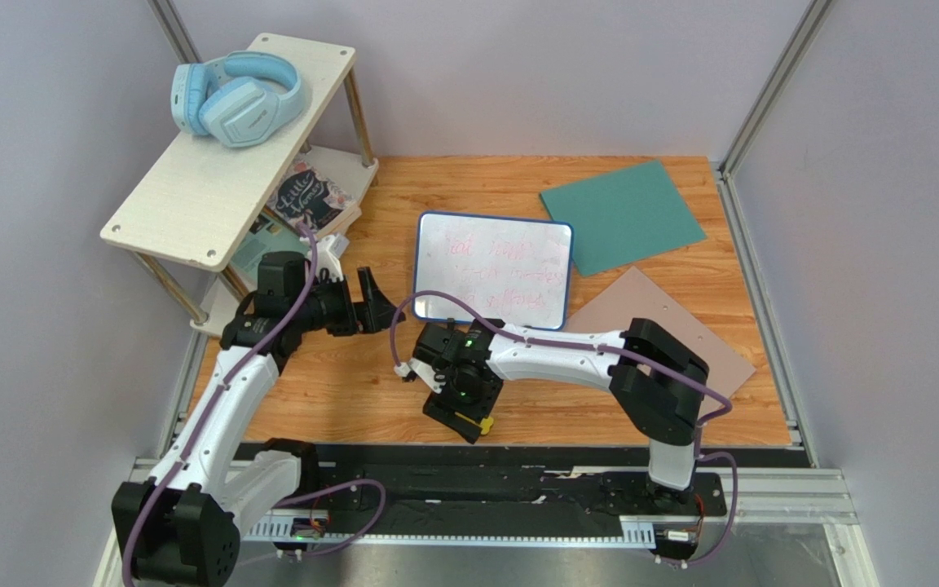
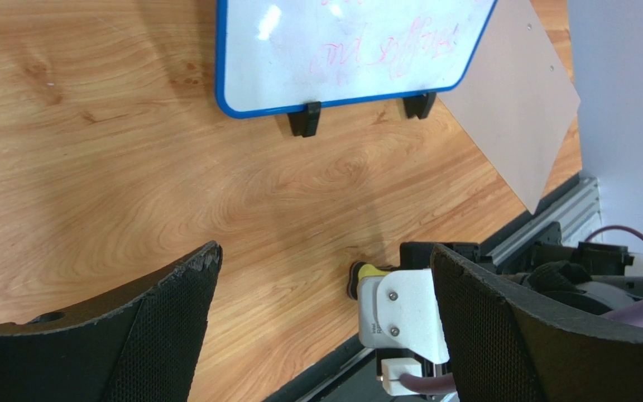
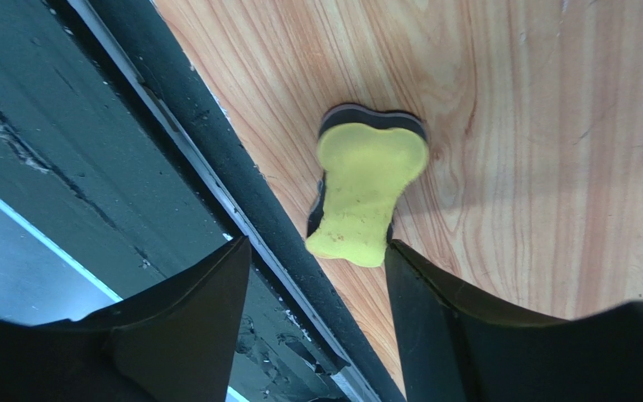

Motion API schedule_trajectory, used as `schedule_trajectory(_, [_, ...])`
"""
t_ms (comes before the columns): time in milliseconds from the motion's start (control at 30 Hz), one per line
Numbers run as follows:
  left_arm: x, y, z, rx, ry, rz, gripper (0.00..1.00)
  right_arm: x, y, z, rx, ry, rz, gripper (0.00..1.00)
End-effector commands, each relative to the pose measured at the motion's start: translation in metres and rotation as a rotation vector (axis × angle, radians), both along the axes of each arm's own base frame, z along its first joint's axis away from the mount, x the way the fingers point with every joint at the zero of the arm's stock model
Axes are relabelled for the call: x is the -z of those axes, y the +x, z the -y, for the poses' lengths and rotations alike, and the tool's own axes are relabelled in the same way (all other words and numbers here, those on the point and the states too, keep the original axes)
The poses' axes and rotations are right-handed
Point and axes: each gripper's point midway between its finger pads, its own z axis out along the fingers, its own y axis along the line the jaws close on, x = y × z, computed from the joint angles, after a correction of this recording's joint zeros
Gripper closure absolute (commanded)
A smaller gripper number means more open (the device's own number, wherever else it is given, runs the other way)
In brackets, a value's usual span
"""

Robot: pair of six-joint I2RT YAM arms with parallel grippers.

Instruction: Erase the whiteboard

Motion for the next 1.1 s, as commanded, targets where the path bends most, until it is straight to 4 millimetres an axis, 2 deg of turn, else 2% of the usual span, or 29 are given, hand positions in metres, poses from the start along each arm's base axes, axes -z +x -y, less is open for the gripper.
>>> schedule_trajectory(0, [-0.017,0.011,-0.011,-0.09,0.024,0.024,0.02,-0.003,0.002,-0.003,-0.017,-0.02,0.014,0.37])
schedule_trajectory(167, [-0.02,0.014,-0.009,-0.099,0.009,0.024,0.02,0.004,0.007,-0.002,0.001,-0.048,0.033,0.43])
schedule_trajectory(300, [-0.019,0.014,-0.009,-0.098,0.01,0.022,0.02,0.007,0.012,0.0,0.008,-0.074,0.049,0.43])
schedule_trajectory(667, [0.002,0.011,-0.015,-0.102,0.057,-0.024,0.02,-0.035,0.017,-0.008,0.046,0.046,0.123,0.42])
schedule_trajectory(767, [0.005,0.01,-0.015,-0.104,0.059,-0.027,0.02,-0.029,0.021,-0.008,0.049,0.021,0.135,0.42])
schedule_trajectory(900, [0.006,0.009,-0.016,-0.102,0.065,-0.029,0.02,-0.006,0.016,-0.009,0.026,-0.039,0.08,0.42])
schedule_trajectory(1067, [0.008,0.007,-0.018,-0.103,0.082,-0.038,0.02,-0.002,0.015,-0.01,0.021,-0.054,0.065,0.43])
